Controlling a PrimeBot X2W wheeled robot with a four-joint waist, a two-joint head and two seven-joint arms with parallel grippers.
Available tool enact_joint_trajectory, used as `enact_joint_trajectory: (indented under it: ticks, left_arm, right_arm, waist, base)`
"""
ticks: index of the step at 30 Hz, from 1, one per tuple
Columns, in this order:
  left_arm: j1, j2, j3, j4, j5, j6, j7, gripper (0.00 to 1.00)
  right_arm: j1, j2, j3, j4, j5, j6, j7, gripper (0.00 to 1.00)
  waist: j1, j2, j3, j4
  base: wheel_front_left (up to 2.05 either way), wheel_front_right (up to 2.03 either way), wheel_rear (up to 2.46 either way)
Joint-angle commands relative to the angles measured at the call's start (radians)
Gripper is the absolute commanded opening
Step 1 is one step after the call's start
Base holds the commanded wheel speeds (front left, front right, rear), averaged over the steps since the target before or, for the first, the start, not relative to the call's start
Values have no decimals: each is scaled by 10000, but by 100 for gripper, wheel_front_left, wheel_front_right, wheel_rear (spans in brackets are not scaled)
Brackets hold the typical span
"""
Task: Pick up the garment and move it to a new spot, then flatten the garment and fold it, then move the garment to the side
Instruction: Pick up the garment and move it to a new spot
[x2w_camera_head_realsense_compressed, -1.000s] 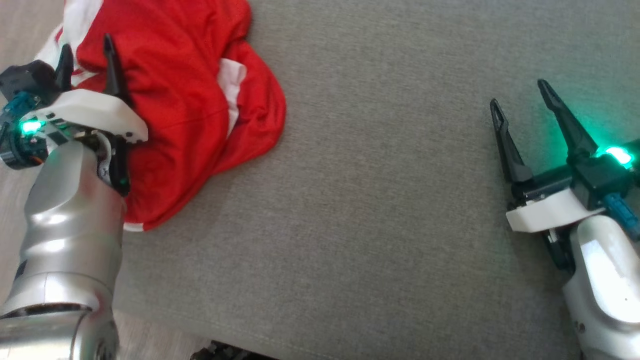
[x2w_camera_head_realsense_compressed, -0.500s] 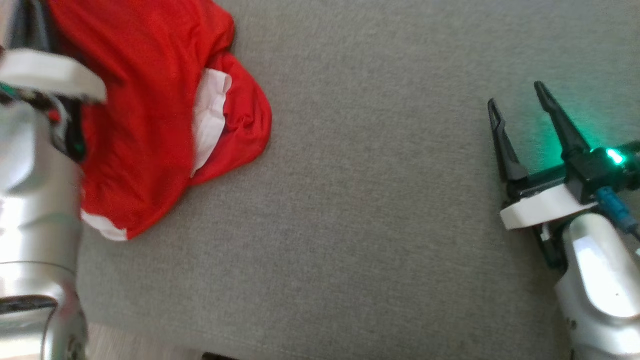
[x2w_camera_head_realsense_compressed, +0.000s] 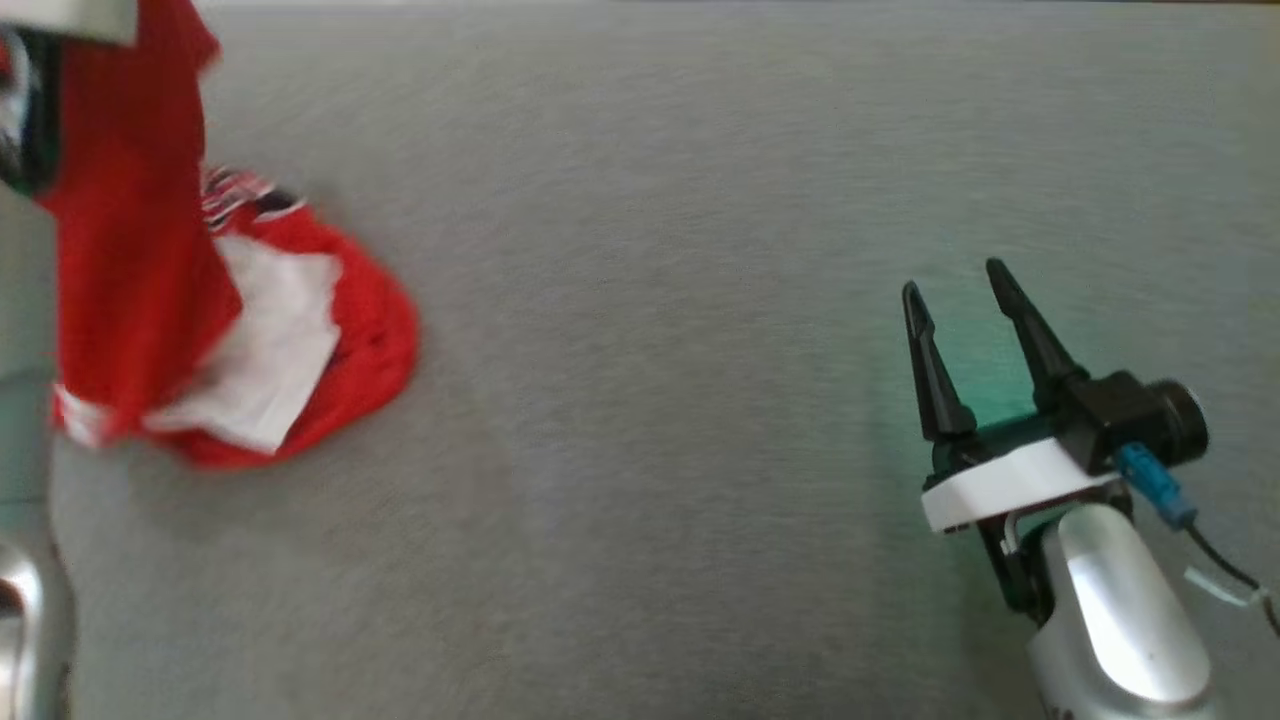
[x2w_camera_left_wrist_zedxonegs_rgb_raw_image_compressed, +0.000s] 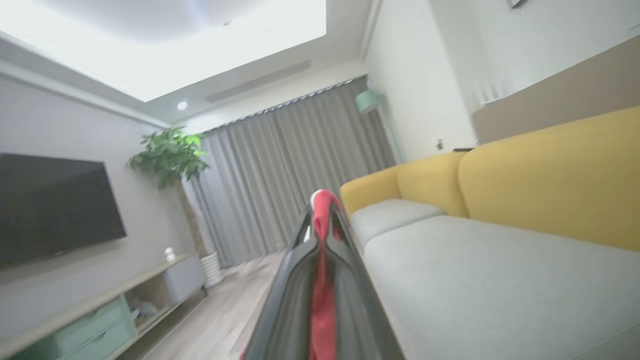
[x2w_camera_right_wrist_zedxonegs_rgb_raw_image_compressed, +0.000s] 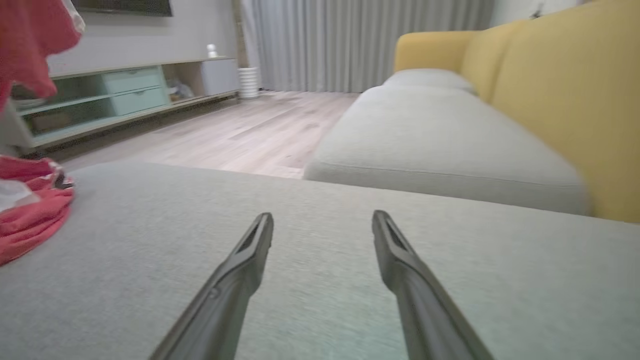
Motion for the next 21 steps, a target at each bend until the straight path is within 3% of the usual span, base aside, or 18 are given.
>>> enact_joint_trajectory:
  ticks: [1,7,13,17,21]
  left_arm:
    - [-731,761,43,-912,20,-39,339,0]
    - [-984,1034,-504,-2155,-239,-53,1327,0]
    - [-527,708,-1049,-2386,-429,-55,1564,0]
    - [221,372,-1668,-2293,-619,-56,1499,0]
    - [1551,-321,-2926,-2180,-1025,-57,1108,0]
  right_arm:
    - [118,170,173,-416,87,-9,4,100]
    - [258,272,295,-768,417,-9,4,100]
    - [453,278,657,-1119,1135,-9,4,100]
    - [546,279,754,-1229,1246,-9,4,100]
    - [634,279,756,-1295,1366,-9,4,100]
  waist:
    - [1,0,-805,-1393]
    - [1,0,-958,-3121]
    - [1,0,-932,-4625]
    - [1,0,-871,-5130]
    - [1,0,-720,-5403]
  base:
    - [0,0,0]
    - [0,0,0]
    - [0,0,0]
    - [0,0,0]
    - [0,0,0]
